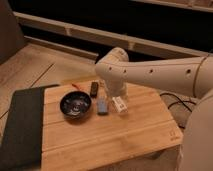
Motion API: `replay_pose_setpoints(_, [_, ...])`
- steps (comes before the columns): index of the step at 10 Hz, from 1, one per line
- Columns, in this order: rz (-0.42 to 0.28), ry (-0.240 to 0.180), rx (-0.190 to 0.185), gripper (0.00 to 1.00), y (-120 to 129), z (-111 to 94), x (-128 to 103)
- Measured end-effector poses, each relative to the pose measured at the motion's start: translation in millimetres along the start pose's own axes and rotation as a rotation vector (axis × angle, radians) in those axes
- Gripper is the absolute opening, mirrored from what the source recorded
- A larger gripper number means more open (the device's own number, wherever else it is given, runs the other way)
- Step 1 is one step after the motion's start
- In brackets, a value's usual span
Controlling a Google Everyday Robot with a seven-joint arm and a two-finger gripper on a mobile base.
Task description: Place the bottle in the ceramic bowl
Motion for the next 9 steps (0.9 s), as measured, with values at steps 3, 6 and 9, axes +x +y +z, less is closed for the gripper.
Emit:
replay_pose_setpoints(3, [-0.065, -0.030, -0.008, 0.65, -8.8, 16.1, -28.3])
replay_pose_setpoints(6, [-0.133, -0.077, -0.112, 0.65, -32.8, 37.3, -59.9])
replay_pose_setpoints(9, [-0.122, -0.133, -0.281, 0.65, -62.4, 56.8, -83.7])
